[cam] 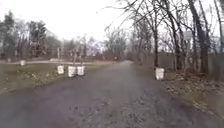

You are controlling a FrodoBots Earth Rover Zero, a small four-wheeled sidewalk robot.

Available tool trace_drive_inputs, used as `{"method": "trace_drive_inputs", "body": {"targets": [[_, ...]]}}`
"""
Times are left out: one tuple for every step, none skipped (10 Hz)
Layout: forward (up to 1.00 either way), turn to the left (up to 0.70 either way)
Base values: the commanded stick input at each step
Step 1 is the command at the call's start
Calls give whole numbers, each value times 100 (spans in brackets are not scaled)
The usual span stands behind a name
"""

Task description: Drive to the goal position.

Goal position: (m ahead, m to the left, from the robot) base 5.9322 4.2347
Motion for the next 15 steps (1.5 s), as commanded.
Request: {"method": "trace_drive_inputs", "body": {"targets": [[100, 0], [100, 0], [100, -40], [100, -40], [100, -40], [100, -40], [100, -40], [100, -40], [100, 0], [100, 0], [100, 0], [100, 0], [100, 0], [100, 0], [100, 0]]}}
